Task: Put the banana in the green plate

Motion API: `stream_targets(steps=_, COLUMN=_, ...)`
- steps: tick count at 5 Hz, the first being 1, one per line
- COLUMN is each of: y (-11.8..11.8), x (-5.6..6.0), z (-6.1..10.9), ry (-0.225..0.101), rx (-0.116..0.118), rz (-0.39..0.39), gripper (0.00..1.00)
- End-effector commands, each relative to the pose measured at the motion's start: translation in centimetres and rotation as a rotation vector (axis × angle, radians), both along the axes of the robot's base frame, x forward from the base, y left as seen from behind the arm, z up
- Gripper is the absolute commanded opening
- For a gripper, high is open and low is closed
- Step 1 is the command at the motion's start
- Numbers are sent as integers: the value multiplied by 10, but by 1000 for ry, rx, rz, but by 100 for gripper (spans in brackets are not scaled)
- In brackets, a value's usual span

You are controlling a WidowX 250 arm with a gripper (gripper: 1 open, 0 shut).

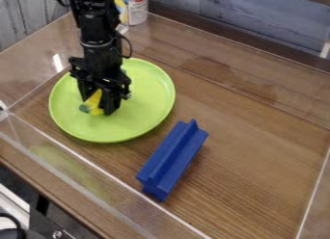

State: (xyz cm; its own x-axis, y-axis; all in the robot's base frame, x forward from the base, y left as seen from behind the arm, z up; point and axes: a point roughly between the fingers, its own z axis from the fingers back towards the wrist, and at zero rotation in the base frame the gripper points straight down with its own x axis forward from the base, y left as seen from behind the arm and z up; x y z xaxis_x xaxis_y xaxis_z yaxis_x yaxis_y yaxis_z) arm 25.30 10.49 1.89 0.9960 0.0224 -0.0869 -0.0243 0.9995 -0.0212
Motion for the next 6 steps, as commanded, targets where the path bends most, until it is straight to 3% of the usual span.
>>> stream_targets(steps=1, y=-8, x=1, z=4, ry=1, rx=-8, rz=-9, gripper=100)
stream_targets(steps=3, y=-17, x=5, z=29, ry=-25, rx=-25, rz=-7, gripper=100)
stream_targets(steps=5, y=-35, x=23, z=86, ry=-109, rx=-26, rz=-14, gripper=100)
stream_targets(steps=6, y=-38, x=30, z=91, ry=-115, rx=-26, rz=-19, gripper=100)
